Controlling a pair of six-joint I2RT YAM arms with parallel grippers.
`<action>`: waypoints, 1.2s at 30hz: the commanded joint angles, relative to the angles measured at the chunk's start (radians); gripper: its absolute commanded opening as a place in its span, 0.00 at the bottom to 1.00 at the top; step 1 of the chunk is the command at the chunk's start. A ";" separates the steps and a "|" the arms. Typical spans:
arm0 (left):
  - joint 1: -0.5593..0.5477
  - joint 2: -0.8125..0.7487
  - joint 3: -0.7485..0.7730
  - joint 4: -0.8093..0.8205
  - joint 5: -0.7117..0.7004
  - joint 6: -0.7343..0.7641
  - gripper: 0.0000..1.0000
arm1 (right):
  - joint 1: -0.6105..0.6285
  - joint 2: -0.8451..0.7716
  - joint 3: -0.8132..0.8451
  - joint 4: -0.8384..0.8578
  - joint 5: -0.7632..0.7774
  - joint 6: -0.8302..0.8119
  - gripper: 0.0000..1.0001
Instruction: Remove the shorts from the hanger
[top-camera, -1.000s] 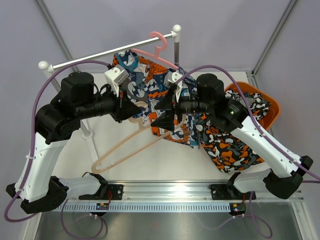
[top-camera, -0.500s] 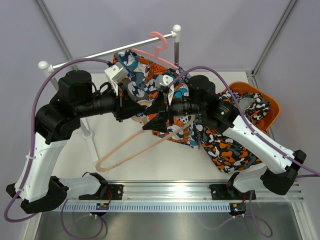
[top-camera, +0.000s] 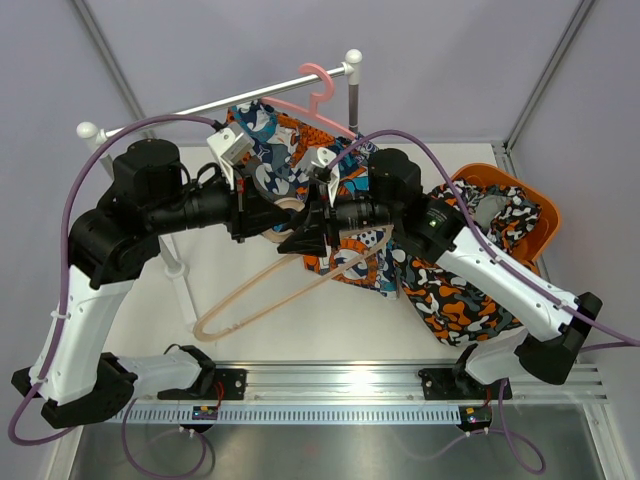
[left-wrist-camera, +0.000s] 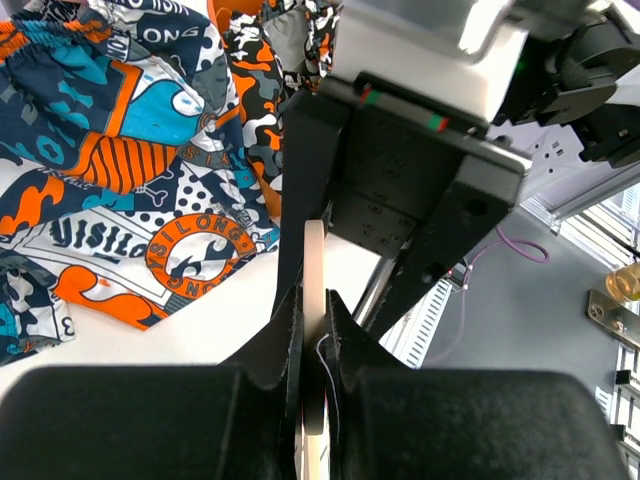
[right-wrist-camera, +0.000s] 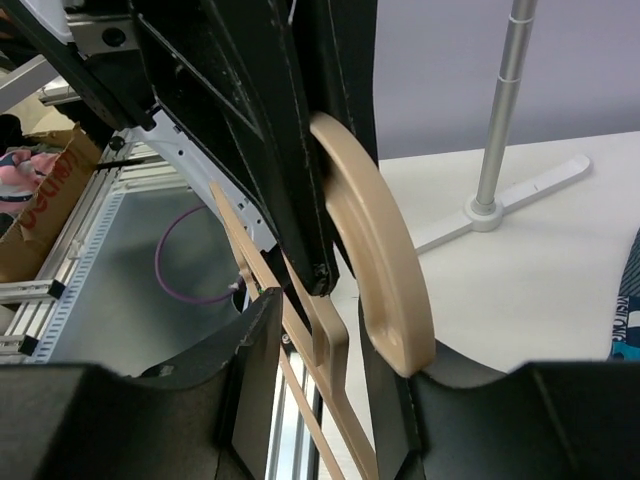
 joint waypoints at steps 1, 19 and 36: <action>0.008 -0.013 0.010 0.067 0.040 -0.008 0.00 | 0.018 0.015 0.038 0.057 -0.045 0.019 0.43; 0.024 -0.027 -0.040 0.075 0.037 0.008 0.00 | 0.024 -0.005 0.046 0.101 -0.088 0.061 0.00; 0.026 -0.062 -0.085 0.126 0.063 0.019 0.41 | 0.024 -0.042 0.036 0.104 -0.103 0.073 0.00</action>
